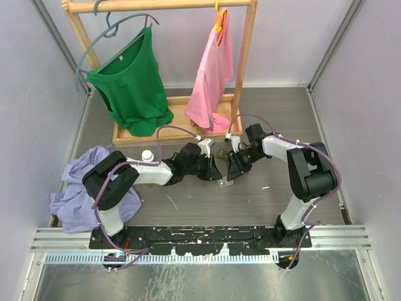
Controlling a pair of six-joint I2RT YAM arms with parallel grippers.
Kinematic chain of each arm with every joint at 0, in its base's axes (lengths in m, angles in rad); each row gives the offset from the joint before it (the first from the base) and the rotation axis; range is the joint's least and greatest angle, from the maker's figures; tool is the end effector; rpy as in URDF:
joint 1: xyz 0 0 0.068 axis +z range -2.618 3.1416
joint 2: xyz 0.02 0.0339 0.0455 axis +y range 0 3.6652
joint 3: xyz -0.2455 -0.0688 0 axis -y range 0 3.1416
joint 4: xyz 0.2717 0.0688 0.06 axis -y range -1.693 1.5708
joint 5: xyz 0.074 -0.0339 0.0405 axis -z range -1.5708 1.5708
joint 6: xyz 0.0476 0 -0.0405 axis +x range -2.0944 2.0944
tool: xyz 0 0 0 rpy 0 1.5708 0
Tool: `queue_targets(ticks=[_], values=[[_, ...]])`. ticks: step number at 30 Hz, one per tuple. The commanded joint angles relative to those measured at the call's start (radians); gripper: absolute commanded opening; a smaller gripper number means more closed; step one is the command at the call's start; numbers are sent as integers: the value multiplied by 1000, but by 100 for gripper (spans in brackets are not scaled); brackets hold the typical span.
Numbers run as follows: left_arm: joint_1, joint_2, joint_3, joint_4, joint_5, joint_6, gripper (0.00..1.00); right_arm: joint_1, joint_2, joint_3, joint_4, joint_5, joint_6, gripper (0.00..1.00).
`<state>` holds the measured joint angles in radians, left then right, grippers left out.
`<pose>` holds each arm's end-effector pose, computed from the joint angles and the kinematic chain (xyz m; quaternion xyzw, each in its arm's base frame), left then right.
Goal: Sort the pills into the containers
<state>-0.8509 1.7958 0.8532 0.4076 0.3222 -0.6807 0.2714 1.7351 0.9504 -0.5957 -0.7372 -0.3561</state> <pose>0.2428 -0.2998 0.1075 0.1520 0.8478 -0.4391 0.2556 0.2954 0.1154 0.0989 -0.3192 0.8727 0.3546 0.1038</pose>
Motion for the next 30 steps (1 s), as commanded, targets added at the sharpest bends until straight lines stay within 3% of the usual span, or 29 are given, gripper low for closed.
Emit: queue_targets(ticks=[1, 11, 22, 30], values=[[-30, -32, 41, -44, 29, 42, 3, 7, 20, 19, 13, 59, -18, 38], [-46, 24, 81, -145, -15, 50, 3, 8, 18, 19, 13, 62, -18, 38], [-84, -112, 158, -306, -145, 164, 0, 7, 19, 19, 13, 62, -18, 38], [-104, -165, 190, -339, -178, 194, 0, 7, 21, 18, 13, 62, -18, 38]])
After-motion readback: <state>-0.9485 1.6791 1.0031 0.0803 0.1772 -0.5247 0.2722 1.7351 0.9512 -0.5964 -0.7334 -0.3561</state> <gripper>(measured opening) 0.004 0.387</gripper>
